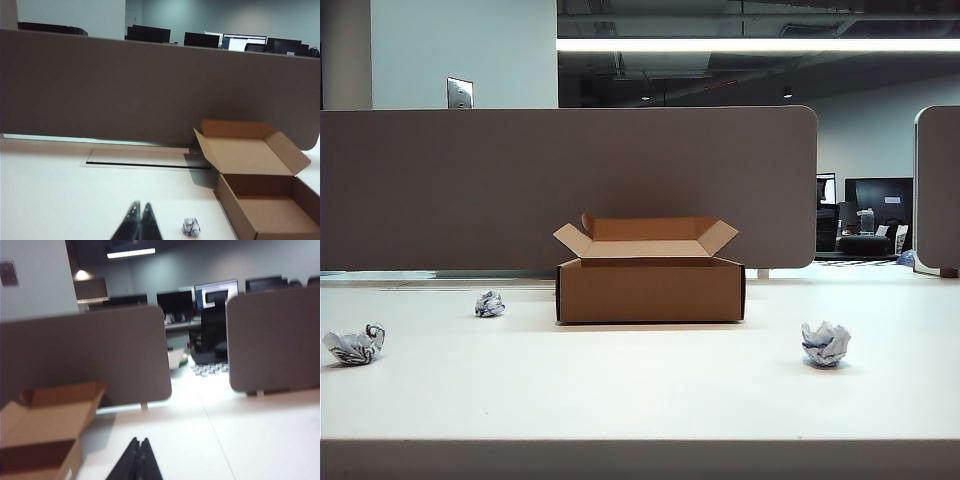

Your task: Pick up all the paper balls on the table and put them in the paper box.

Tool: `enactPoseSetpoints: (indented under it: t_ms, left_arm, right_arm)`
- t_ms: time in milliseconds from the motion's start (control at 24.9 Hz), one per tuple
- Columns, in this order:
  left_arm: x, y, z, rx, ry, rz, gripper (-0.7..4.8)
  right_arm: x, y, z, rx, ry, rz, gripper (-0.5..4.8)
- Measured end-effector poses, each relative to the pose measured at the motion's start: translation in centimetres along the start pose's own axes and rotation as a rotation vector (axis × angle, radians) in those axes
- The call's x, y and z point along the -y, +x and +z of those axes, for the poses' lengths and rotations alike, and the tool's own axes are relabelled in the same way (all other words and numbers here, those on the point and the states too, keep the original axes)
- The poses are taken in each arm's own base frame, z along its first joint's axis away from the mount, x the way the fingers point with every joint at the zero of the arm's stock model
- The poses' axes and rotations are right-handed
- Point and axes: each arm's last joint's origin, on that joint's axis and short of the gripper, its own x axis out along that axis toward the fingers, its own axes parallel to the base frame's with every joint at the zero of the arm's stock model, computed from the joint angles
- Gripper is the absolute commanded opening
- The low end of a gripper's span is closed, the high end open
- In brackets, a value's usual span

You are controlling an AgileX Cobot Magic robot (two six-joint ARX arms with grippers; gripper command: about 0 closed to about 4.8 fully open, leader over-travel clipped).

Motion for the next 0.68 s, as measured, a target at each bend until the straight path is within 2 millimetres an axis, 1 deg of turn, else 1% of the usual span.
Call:
enactPoseSetpoints:
  t_ms: [80,161,201,322,402,483,523,563,684]
  left_arm:
    - [0.1,1.1,1.9,-0.097,-0.002,0.006,-0.05]
    - [0.2,2.1,3.2,-0.142,-0.001,0.008,-0.05]
    - [0.2,2.5,3.5,-0.158,0.005,0.002,-0.05]
    - [0.5,4.2,4.8,-0.2,0.018,-0.073,-0.05]
    - [0.7,5.2,5.1,-0.216,0.019,-0.097,-0.05]
    - [0.8,6.0,4.6,-0.256,0.015,-0.112,-0.05]
    - [0.8,6.7,4.1,-0.293,0.015,-0.118,-0.05]
    - [0.8,6.9,4.0,-0.308,0.014,-0.116,-0.05]
    - [0.8,7.7,3.2,-0.371,0.017,-0.114,-0.05]
  right_arm:
    - [-0.5,0.4,4.1,0.017,-0.012,0.002,-0.09]
    - [-0.7,1.3,6.2,0.006,-0.035,0.001,-0.09]
    - [-0.8,1.8,6.8,-0.011,-0.043,0.001,-0.09]
    - [-0.9,3.5,7.6,-0.092,-0.058,-0.005,-0.09]
    - [-1.1,4.9,8.0,-0.145,-0.058,0.003,-0.09]
    - [-1.5,6.3,8.3,-0.183,-0.052,0.024,-0.09]
    - [-2.1,7.8,8.3,-0.223,-0.046,0.063,-0.09]
    - [-2.4,8.5,8.3,-0.243,-0.044,0.083,-0.09]
    - [-3.9,10.9,7.8,-0.356,-0.045,0.148,-0.09]
